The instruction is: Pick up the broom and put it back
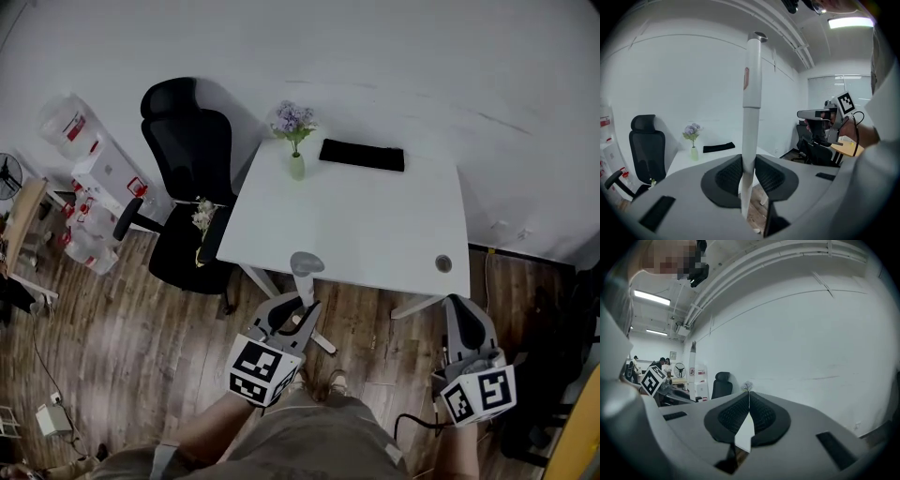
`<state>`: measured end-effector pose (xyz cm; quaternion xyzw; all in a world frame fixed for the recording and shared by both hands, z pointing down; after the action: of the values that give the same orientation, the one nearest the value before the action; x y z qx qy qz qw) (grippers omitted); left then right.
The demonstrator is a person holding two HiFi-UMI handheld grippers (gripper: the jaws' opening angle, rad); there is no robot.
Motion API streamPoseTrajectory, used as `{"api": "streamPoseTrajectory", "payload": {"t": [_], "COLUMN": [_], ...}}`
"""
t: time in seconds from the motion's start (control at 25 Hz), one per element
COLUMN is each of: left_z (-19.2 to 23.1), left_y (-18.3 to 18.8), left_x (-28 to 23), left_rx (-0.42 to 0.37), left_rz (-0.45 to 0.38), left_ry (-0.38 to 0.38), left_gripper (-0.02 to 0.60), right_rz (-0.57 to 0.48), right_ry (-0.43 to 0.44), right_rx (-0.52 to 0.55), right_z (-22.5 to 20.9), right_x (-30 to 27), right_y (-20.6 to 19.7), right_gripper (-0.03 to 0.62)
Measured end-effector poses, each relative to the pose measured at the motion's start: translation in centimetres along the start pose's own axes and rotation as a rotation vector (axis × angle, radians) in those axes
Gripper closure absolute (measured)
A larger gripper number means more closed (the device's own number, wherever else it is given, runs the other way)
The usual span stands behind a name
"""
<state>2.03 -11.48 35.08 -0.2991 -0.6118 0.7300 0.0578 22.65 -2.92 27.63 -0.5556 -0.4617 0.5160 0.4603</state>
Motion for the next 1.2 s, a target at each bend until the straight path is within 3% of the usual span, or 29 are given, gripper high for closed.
{"api": "streamPoseTrajectory", "payload": {"t": [0.4,0.88,1.2], "left_z": [-3.4,-6.6,-6.6], "left_y": [-6.5,-16.8,-25.1], "left_x": [-7.1,-14.7,-18.3], "left_rx": [0.086,0.113,0.078], "left_rz": [0.114,0.284,0.338], "left_ry": [-0.081,-0.121,-0.126], "left_gripper": [0.488,0.488,0.486], "right_rz": [0.127,0.256,0.285], "right_ry": [-0.070,-0.135,-0.182], "right_rx": [-0.050,-0.104,-0.134], "right_z": [-2.1,-4.5,-6.7], "right_x": [0.8,-0.1,-0.1], "right_y": [-7.3,-17.7,-25.4], "right_gripper": [0.563,0.563,0.563]}}
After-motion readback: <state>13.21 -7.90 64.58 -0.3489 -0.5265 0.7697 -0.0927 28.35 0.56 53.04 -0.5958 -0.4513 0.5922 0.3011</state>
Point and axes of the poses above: the fingertips, and each gripper's own axes: x backward along the fingers, z to its left, y out of its top, the point moved 1 cm from there along x, backward along the fingers, and after that the axes turned 3 degrees about -y, right-handed, at the moved point
